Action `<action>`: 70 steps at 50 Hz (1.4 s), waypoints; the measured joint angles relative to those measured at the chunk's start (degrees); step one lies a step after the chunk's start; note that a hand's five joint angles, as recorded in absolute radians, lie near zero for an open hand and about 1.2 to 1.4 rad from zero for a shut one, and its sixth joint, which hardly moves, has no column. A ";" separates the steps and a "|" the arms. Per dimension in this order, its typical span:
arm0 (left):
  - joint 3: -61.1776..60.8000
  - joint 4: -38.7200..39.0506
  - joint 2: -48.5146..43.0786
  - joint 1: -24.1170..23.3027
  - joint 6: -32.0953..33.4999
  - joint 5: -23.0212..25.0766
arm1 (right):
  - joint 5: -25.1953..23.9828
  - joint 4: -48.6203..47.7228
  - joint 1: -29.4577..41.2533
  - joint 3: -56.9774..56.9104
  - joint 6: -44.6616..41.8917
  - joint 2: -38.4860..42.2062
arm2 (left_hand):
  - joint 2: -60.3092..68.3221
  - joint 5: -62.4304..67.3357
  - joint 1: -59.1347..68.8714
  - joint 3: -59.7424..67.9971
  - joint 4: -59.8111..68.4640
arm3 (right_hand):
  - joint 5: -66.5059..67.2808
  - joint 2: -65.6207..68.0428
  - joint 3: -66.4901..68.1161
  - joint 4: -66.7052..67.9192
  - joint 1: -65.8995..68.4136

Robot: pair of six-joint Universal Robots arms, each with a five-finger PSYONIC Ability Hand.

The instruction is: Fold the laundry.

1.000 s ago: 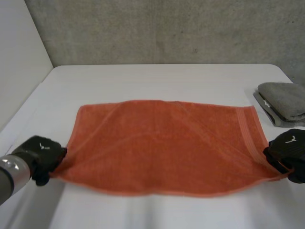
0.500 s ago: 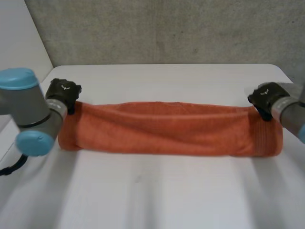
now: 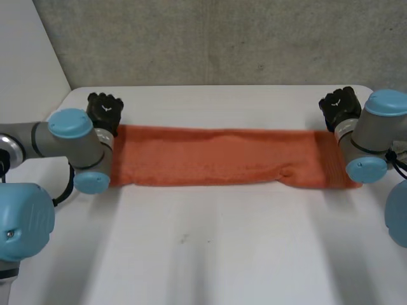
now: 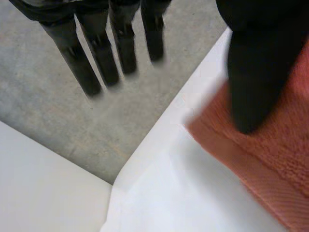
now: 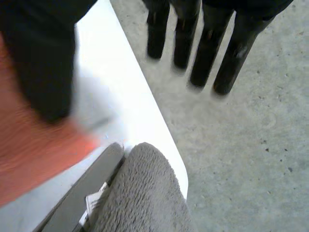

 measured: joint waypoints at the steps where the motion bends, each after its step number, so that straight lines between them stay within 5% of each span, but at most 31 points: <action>1: -0.50 0.47 0.16 -0.17 0.03 0.02 | 0.15 0.01 0.13 -0.20 0.13 0.00 | -0.90 -0.93 -0.80 -1.84 -1.00 | -8.96 -10.27 -9.13 -8.96 -6.32; 4: -4.77 4.36 2.93 -1.03 0.16 0.02 | 1.56 0.28 0.79 0.33 2.29 -2.41 | -10.54 -10.13 -6.13 -11.63 -11.38 | -19.78 -20.52 -21.65 -20.84 -11.33; 10: -14.74 11.00 11.93 -2.05 0.13 -0.32 | 2.86 1.32 1.14 7.90 9.54 -13.92 | -10.60 -10.13 -6.13 -11.63 -11.38 | -19.93 -20.70 -22.06 -20.95 -11.33; 16: -27.38 12.99 23.96 -2.46 -0.38 -0.60 | -2.05 5.31 -0.59 24.23 15.75 -31.51 | -10.60 -10.13 -6.13 -11.63 -11.38 | -19.93 -20.70 -22.06 -20.95 -11.33; 21: -37.60 12.00 32.86 -2.28 -1.99 -0.43 | -8.18 11.97 -4.06 35.78 17.22 -38.63 | -10.60 -10.13 -6.13 -11.63 -11.38 | -19.91 -20.70 -22.06 -20.95 -11.33; 28: -47.90 10.84 39.13 -2.42 -7.63 -0.01 | -13.56 15.30 -7.50 46.68 18.61 -39.80 | -10.60 -10.13 -6.13 -11.63 -11.38 | -17.02 -16.79 -18.05 -18.38 -9.34; 41: -53.52 10.75 39.51 -3.11 -12.41 0.30 | -16.98 2.66 -10.61 53.01 20.33 -30.99 | -10.60 -10.13 -6.13 -11.63 -11.38 | -4.08 -1.98 -3.18 -3.12 3.76; 48: -53.33 10.80 39.05 -3.11 -12.28 0.32 | -15.52 -1.65 -10.77 51.72 19.95 -27.65 | -10.60 -10.13 -6.13 -11.63 -11.38 | 31.23 33.87 32.18 32.65 32.71; 56: -53.47 10.80 39.41 -3.20 -12.40 0.13 | -9.58 -3.93 -13.34 53.24 17.98 -30.74 | -10.60 -10.13 -6.13 -11.63 -11.38 | 31.94 34.17 32.96 33.62 32.89; 70: -53.98 10.63 41.15 -3.12 -12.64 -0.12 | -10.73 -3.69 -28.18 57.33 1.65 -40.80 | -10.60 -10.13 -6.13 -11.63 -11.38 | 31.94 34.18 32.96 33.62 33.29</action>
